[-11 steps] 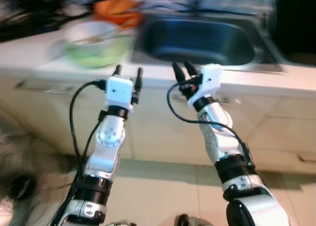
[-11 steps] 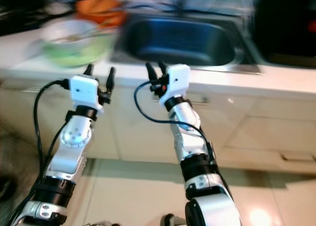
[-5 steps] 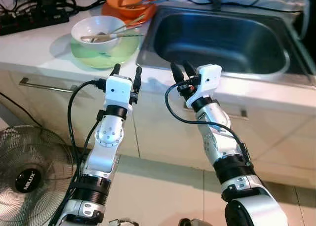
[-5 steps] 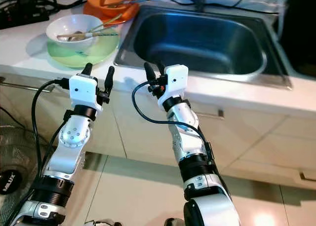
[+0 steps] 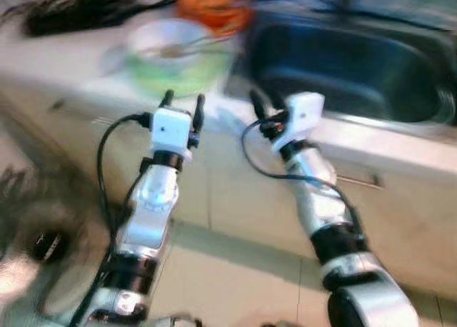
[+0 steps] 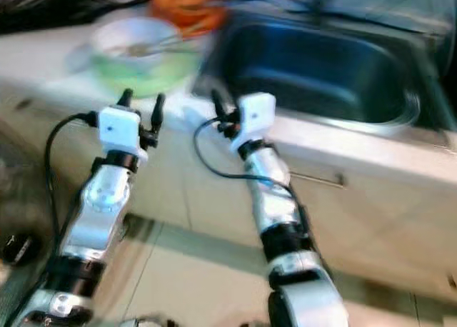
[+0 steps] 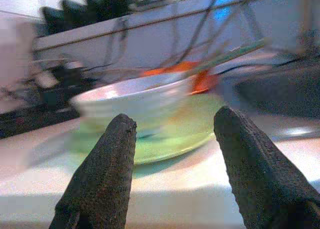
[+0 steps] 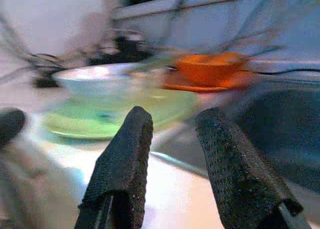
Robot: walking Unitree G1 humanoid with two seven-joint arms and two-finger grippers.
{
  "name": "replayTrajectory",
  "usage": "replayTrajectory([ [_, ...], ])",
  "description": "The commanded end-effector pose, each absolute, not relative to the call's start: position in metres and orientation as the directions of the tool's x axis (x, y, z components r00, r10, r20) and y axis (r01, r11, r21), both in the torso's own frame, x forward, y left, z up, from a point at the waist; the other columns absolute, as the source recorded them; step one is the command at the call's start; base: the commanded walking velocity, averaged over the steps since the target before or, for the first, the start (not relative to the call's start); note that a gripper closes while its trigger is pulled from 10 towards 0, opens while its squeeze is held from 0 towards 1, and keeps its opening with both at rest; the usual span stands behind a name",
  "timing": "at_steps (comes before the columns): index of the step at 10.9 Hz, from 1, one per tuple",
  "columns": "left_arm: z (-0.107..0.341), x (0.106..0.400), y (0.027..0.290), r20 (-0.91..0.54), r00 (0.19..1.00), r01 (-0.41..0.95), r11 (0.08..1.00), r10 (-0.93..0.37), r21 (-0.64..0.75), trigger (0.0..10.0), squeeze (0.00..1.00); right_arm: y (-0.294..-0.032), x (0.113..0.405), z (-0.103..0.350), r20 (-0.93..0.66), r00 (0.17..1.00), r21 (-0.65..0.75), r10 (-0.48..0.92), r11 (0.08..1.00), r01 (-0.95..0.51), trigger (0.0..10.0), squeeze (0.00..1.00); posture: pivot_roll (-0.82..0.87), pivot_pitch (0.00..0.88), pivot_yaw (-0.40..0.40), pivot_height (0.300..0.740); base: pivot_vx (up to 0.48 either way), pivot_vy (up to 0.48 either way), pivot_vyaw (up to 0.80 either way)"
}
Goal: Kitchen organization
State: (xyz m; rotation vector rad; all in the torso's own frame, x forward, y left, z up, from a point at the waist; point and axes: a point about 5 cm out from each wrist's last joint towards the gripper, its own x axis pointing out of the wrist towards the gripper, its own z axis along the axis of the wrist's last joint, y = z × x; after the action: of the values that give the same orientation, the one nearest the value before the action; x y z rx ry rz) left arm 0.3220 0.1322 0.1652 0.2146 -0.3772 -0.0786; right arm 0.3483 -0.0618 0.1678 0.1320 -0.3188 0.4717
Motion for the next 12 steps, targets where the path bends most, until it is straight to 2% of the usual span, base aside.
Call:
replayTrajectory([
  [1, 0.1726, 0.3221, 0.1254, 0.386, 0.914, 0.042, 0.976, -0.124, 0.214, 10.0, 0.0, -0.0714, 0.35, 0.1673, 0.331, 0.852, 0.046, 0.406, 0.895, -0.444, 10.0, 0.0, 0.08, 0.075, 0.003, 0.74, 0.296, 0.0, 0.0],
  [4, 0.173, 0.3222, 0.1242, 0.388, 0.913, 0.045, 0.976, -0.128, 0.215, 10.0, 0.0, -0.072, 0.3508, 0.1663, 0.327, 0.858, 0.073, 0.397, 0.894, -0.442, 10.0, 0.0, 0.08, 0.074, 0.003, 0.74, 0.324, 0.0, 0.0],
  [6, 0.1725, 0.3218, 0.1238, 0.387, 0.912, 0.051, 0.975, -0.134, 0.216, 10.0, 0.0, -0.0718, 0.3517, 0.1659, 0.32, 0.861, 0.083, 0.396, 0.893, -0.442, 10.0, 0.0, 0.08, 0.074, 0.003, 0.74, 0.337, 0.0, -0.73],
  [9, 0.1714, 0.3207, 0.1233, 0.385, 0.912, 0.055, 0.975, -0.137, 0.217, 10.0, 0.0, -0.0702, 0.3506, 0.166, 0.328, 0.855, 0.086, 0.402, 0.889, -0.45, 10.0, 0.0, 0.08, 0.073, 0.001, 0.74, 0.341, 0.0, 0.0],
  [11, 0.1723, 0.3206, 0.1229, 0.39, 0.911, 0.055, 0.975, -0.138, 0.217, 10.0, 0.0, -0.0696, 0.3515, 0.1661, 0.321, 0.856, 0.095, 0.406, 0.885, -0.455, 10.0, 0.0, 0.09, 0.075, 0.0, 0.74, 0.341, 0.0, -0.7],
  [12, 0.1725, 0.3204, 0.1229, 0.392, 0.91, 0.055, 0.975, -0.138, 0.216, 10.0, 0.0, -0.0696, 0.3506, 0.1683, 0.342, 0.849, 0.08, 0.403, 0.887, -0.454, 10.0, 0.0, 0.09, 0.075, 0.0, 0.74, 0.341, 0.0, 0.0],
])
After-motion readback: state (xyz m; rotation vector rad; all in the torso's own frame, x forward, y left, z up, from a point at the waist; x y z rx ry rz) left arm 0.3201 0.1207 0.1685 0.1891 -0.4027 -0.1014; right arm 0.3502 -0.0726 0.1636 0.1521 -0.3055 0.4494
